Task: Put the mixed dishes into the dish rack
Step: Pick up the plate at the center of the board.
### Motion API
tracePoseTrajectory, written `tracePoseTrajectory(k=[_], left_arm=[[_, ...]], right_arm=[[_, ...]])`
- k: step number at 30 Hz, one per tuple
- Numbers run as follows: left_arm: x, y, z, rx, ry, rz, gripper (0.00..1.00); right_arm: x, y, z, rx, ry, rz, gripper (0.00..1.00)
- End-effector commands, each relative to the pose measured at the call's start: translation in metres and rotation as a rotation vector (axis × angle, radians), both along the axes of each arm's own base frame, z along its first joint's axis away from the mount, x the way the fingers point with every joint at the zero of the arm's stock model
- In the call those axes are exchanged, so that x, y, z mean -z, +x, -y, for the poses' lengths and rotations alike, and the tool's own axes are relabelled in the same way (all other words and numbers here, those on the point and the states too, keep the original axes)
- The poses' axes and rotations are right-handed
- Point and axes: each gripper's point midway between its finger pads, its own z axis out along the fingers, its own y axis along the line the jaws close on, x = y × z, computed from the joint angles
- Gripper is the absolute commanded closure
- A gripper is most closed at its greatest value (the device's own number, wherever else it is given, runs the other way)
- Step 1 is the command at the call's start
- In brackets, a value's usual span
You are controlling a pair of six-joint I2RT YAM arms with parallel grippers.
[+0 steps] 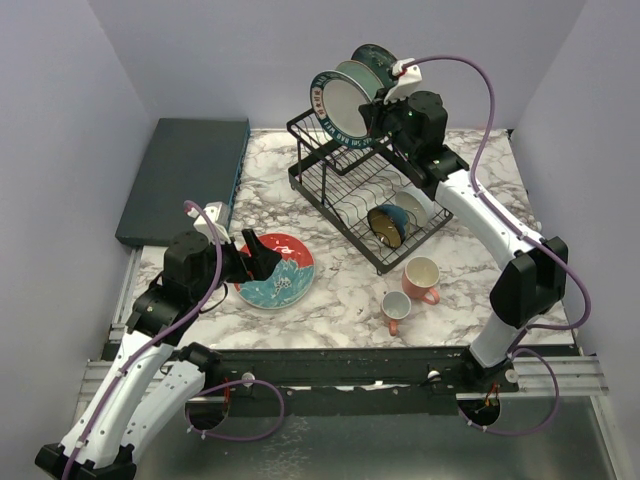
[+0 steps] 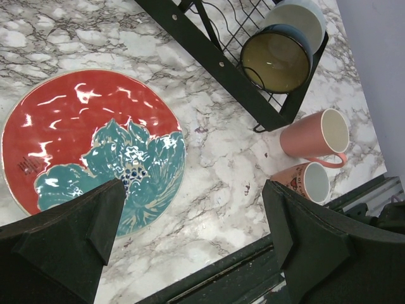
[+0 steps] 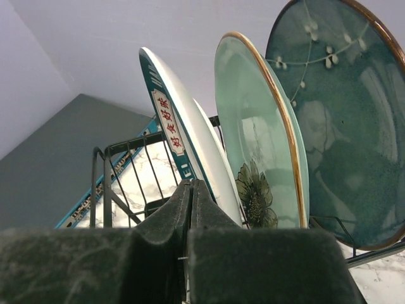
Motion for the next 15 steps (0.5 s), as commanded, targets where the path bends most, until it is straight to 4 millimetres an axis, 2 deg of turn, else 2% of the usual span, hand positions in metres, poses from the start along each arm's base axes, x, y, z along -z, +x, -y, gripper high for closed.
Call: tracePoseTrajectory(k=[1, 10, 15], left_arm=[[0.003, 0.003, -0.002, -0.014, 0.011, 0.0, 0.01], [0.002, 0.003, -0.002, -0.015, 0.011, 0.0, 0.01], [0.002, 0.003, -0.002, -0.016, 0.011, 0.003, 0.01]], right_arm=[[-0.019, 0.004, 0.002, 0.022, 0.005, 0.056, 0.99], [-0.035, -0.01, 0.003, -0.007, 0.018, 0.081, 0.97], [-0.041, -0.026, -0.002, -0.074, 0.035, 0.077, 0.96]])
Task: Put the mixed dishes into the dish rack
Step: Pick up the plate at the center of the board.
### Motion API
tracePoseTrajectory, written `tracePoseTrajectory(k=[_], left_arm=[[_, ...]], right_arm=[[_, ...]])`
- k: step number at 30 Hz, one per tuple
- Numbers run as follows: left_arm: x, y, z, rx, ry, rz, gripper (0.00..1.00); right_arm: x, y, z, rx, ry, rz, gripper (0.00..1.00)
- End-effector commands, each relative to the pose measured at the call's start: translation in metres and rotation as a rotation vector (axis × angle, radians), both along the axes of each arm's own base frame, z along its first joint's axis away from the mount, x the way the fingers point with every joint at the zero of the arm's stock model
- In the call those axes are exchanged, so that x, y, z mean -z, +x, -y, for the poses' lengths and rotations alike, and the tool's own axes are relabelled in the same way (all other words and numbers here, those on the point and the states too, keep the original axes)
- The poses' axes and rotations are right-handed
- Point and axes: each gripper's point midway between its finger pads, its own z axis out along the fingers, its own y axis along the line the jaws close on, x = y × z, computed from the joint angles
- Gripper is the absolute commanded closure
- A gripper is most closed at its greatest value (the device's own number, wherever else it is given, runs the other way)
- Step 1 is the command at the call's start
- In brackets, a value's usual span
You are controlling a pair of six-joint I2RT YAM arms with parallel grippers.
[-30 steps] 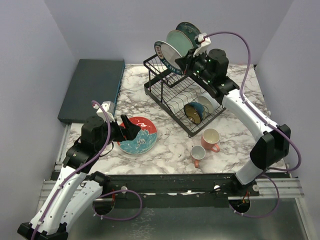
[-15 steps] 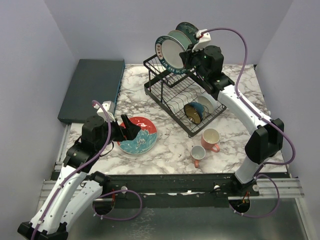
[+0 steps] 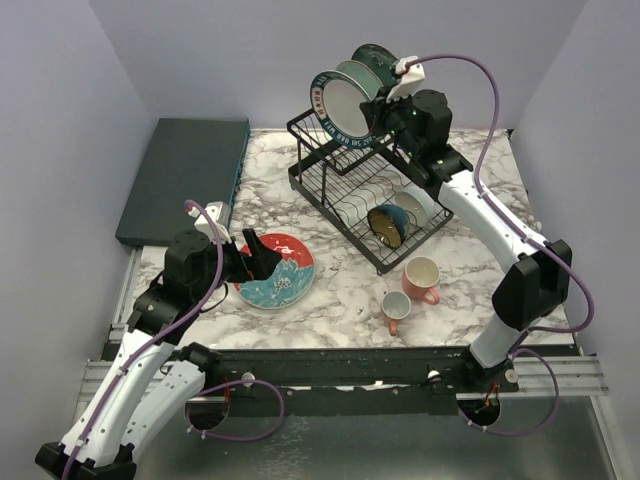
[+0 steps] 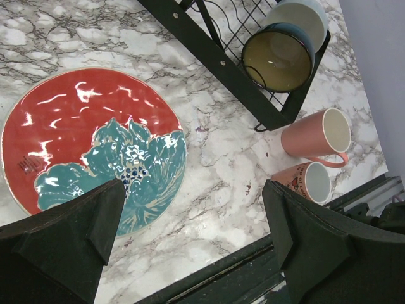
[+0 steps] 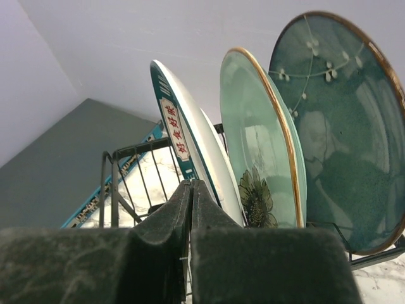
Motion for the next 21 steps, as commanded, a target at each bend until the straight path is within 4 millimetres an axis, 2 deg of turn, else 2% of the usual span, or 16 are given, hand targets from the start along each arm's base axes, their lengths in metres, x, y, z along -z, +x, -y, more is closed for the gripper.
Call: tracePoseTrajectory(k=[1, 14, 21], left_arm=[[-0.001, 0.002, -0.003, -0.018, 0.006, 0.013, 0.01], [-0.005, 0.001, -0.005, -0.029, -0.002, 0.027, 0.01], [-0.004, 0.003, -0.006, -0.04, 0.002, 0.021, 0.01]], right_arm=[[-0.033, -0.025, -0.001, -0.063, 0.038, 0.051, 0.95], [-0.043, -0.071, 0.001, -0.156, 0.096, 0.003, 0.82], [-0.038, -0.11, -0.001, -0.257, 0.133, -0.057, 0.78]])
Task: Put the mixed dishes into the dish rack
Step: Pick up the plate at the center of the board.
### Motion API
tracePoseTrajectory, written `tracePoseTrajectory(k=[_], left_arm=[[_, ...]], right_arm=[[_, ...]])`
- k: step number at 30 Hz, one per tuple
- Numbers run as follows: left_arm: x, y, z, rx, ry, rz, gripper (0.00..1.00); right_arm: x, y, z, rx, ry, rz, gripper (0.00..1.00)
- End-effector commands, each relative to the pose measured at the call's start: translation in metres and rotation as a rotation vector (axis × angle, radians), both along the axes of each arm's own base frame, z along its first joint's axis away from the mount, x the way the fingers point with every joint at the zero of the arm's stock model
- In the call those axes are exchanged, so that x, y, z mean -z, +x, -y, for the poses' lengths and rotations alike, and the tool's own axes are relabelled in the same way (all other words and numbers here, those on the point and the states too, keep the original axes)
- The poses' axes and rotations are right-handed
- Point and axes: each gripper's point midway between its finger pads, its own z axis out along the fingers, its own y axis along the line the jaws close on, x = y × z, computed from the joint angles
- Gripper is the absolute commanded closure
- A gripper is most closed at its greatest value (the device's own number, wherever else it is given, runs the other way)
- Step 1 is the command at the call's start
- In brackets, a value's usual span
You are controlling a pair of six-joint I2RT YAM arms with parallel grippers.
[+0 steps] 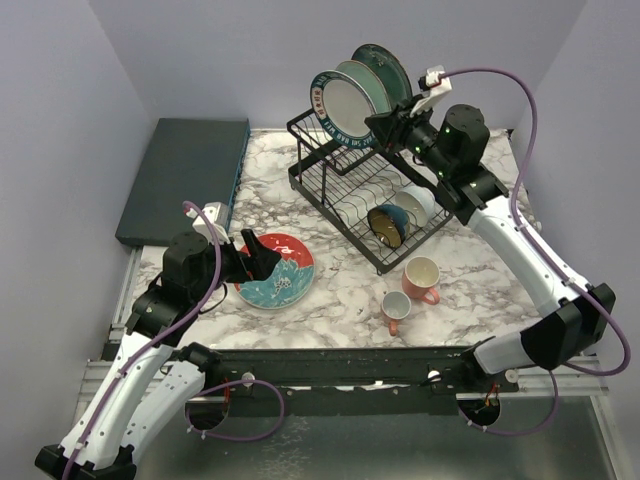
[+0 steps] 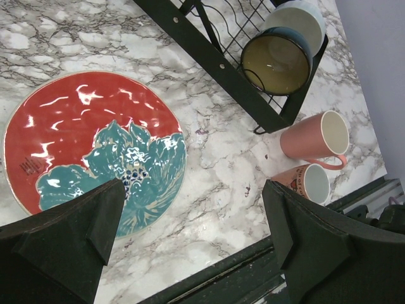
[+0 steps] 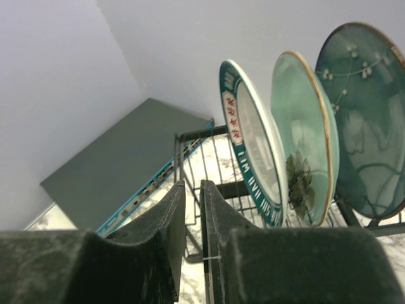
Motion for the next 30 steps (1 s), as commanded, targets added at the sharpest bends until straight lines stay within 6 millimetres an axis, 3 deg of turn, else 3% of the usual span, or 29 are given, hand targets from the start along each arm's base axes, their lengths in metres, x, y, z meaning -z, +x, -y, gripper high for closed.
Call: tracePoseTrajectory(k=[1, 8, 16, 25, 30], left_arm=[[-0.001, 0.004, -0.006, -0.04, 0.009, 0.005, 0.01], [0.009, 0.014, -0.022, -0.159, 0.057, -0.066, 0.01], [0.036, 0.015, -0.037, -0.311, 0.091, -0.238, 0.01], [0.058, 0.01, -0.049, -0.461, 0.074, -0.367, 0.01], [0.074, 0.005, -0.051, -0.548, 0.016, -0.434, 0.01]], right_arm=[[0.007, -0.035, -0.006, -0.107, 0.026, -0.089, 0.77], [0.046, -0.066, -0.006, -0.184, 0.006, -0.221, 0.64], [0.105, -0.08, -0.009, -0.196, -0.064, -0.424, 0.57], [0.186, -0.109, -0.043, -0.232, -0.179, -0.577, 0.57], [0.215, -0.122, -0.061, -0.271, -0.173, -0.635, 0.57]])
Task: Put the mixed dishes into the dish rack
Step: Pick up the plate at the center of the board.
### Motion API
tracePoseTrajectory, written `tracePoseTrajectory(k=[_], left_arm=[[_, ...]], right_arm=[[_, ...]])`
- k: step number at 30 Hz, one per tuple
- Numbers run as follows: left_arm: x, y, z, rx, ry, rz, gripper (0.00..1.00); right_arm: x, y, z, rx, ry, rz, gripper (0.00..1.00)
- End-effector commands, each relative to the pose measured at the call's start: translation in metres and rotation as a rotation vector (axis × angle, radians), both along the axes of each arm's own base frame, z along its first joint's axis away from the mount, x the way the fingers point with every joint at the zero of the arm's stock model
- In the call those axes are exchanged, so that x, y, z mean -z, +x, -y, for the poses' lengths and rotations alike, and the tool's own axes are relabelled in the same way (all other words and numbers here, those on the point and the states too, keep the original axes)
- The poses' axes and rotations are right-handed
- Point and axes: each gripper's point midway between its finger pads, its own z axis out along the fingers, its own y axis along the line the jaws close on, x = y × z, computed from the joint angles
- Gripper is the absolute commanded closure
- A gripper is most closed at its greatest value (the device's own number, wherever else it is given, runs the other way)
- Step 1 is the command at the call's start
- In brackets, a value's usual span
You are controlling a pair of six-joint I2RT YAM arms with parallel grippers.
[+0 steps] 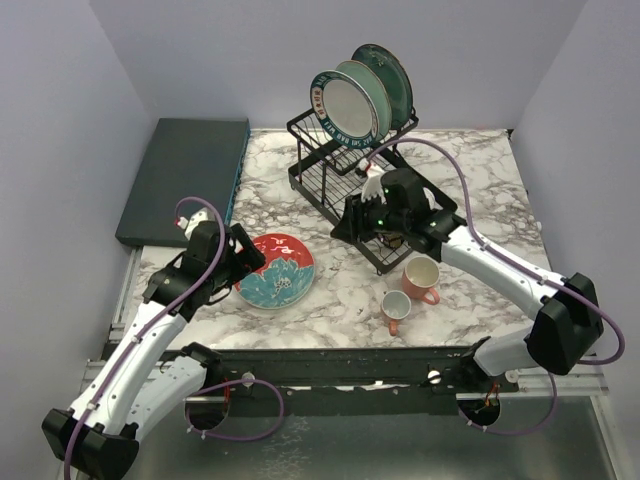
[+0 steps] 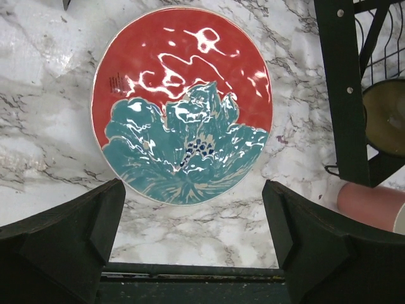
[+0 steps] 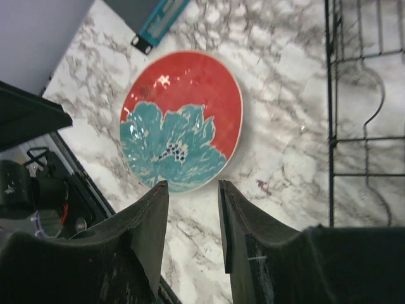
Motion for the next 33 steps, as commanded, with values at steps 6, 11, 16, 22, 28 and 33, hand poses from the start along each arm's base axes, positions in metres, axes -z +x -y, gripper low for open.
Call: tracePoseTrajectory(k=[6, 11, 16, 22, 28, 33], left_arm=[[0.033, -0.011, -0.01, -0.214, -0.082, -0.1, 0.01], [0.043, -0.013, -0.015, -0.274, -0.091, -0.119, 0.01], [0.065, -0.019, -0.016, -0.323, -0.093, -0.19, 0.01], [0.098, -0.026, -0.011, -0.326, -0.069, -0.305, 0.02], [0.115, -0.027, -0.006, -0.296, -0.072, -0.326, 0.11], [0.122, -0.024, 0.001, -0.267, -0.107, -0.308, 0.28]], right_arm=[[0.048, -0.019, -0.024, -0.032, 0.008, -0.109, 0.56], [0.068, -0.026, -0.03, -0.052, -0.012, -0.144, 0.54], [0.081, -0.029, -0.031, -0.057, -0.008, -0.162, 0.53], [0.095, -0.032, -0.032, -0.065, -0.008, -0.189, 0.53], [0.108, -0.035, -0.031, -0.076, -0.025, -0.217, 0.52], [0.115, -0.04, -0.029, -0.081, -0.035, -0.233, 0.52]])
